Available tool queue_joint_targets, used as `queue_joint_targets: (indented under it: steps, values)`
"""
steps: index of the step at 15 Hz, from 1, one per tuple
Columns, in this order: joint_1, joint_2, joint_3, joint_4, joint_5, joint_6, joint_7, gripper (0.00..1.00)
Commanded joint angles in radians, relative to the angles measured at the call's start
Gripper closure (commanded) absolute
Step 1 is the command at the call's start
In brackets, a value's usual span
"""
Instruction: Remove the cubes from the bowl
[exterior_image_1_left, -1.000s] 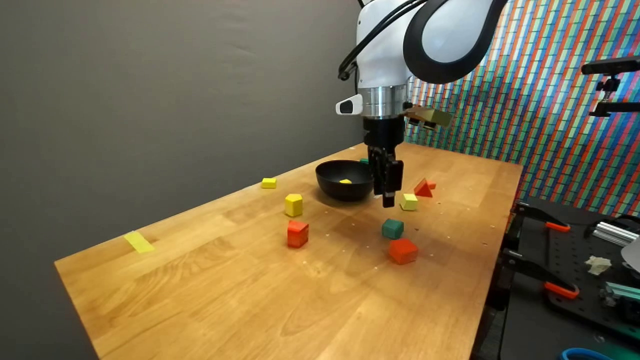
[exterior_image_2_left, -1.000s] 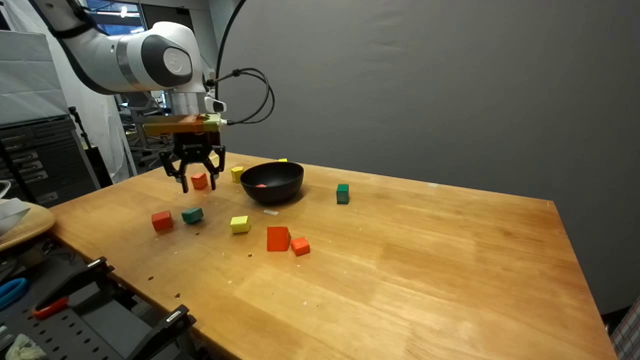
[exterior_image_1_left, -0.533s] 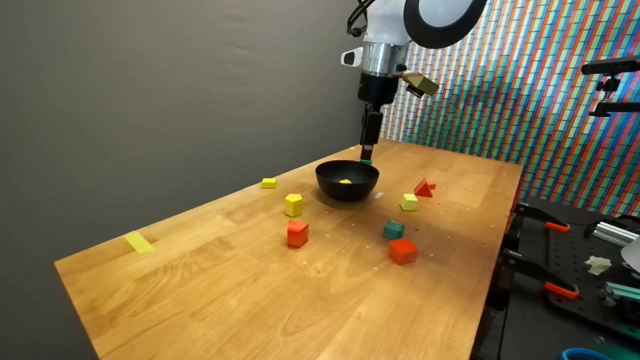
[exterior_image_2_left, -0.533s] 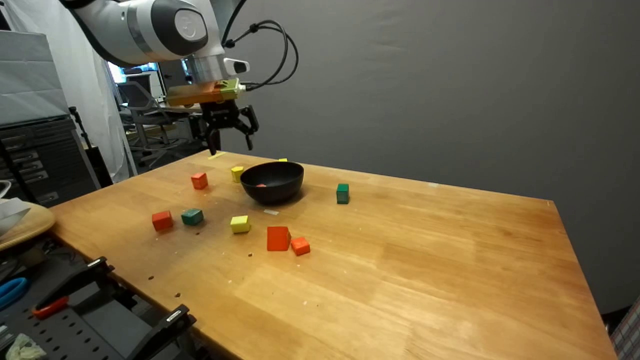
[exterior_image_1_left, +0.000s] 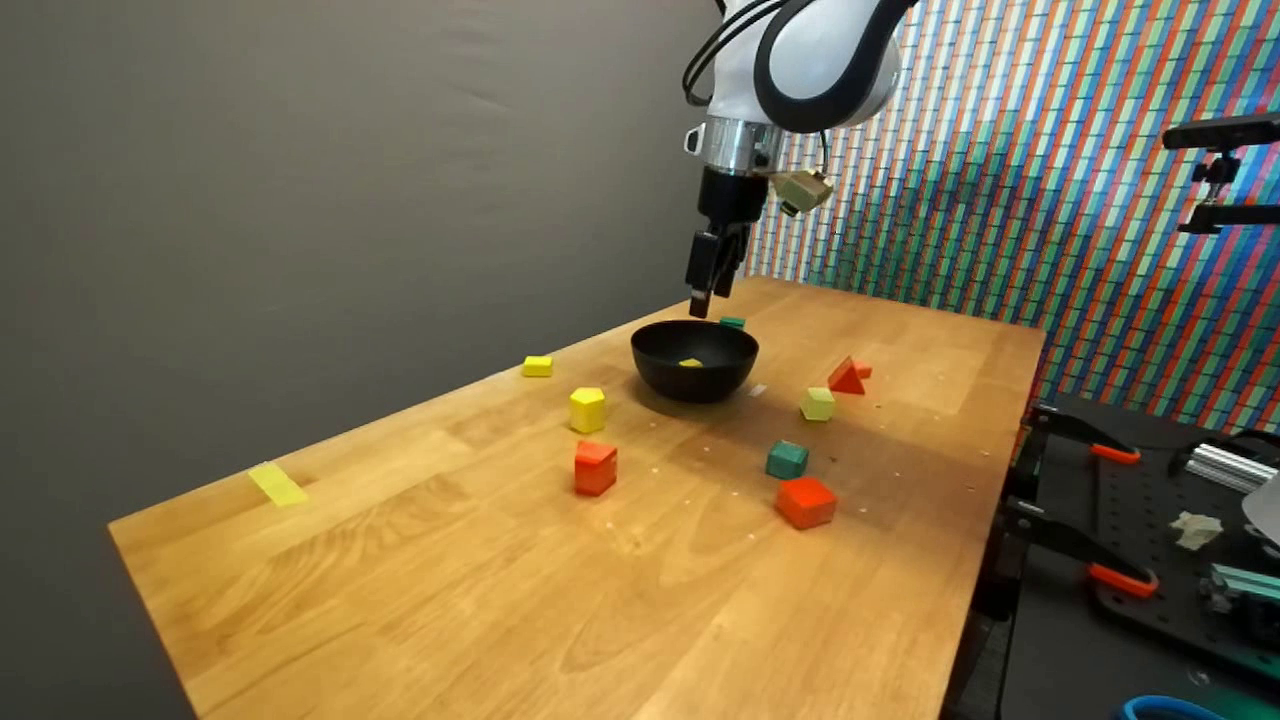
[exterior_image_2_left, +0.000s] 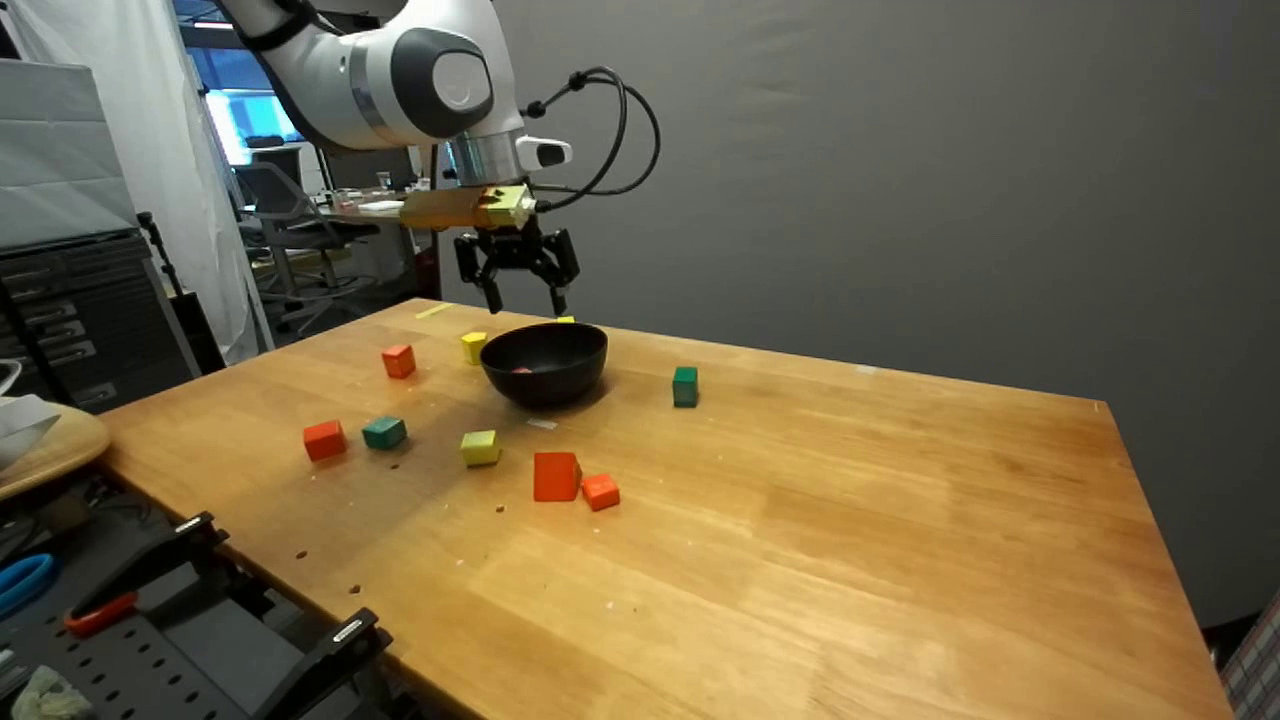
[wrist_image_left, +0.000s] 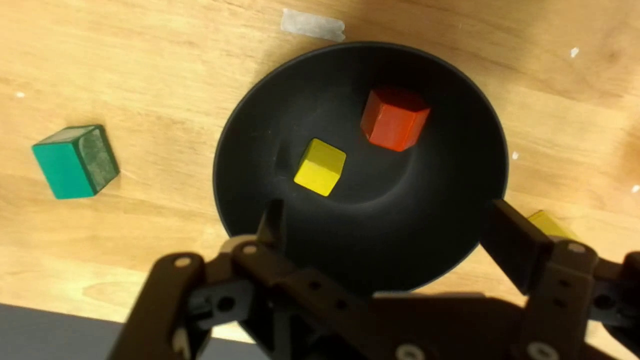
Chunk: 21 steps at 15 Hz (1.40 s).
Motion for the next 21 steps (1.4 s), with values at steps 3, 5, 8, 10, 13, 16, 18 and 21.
queue_joint_targets:
  steps: [3, 5, 8, 10, 13, 16, 18, 21]
  values:
    - [0.045, 0.187, -0.051, 0.187, -0.03, -0.045, 0.164, 0.0]
    - [0.051, 0.235, -0.064, 0.228, -0.024, -0.067, 0.194, 0.0]
    - [0.053, 0.295, -0.067, 0.278, -0.015, -0.1, 0.212, 0.0]
    - [0.057, 0.323, -0.067, 0.304, -0.016, -0.123, 0.219, 0.0]
    - [0.059, 0.347, -0.065, 0.328, -0.013, -0.152, 0.223, 0.26]
    - [0.06, 0.347, -0.064, 0.335, -0.014, -0.162, 0.225, 0.36]
    - [0.062, 0.34, -0.067, 0.334, -0.019, -0.162, 0.227, 0.54]
    - [0.061, 0.317, -0.072, 0.324, -0.024, -0.156, 0.226, 0.76]
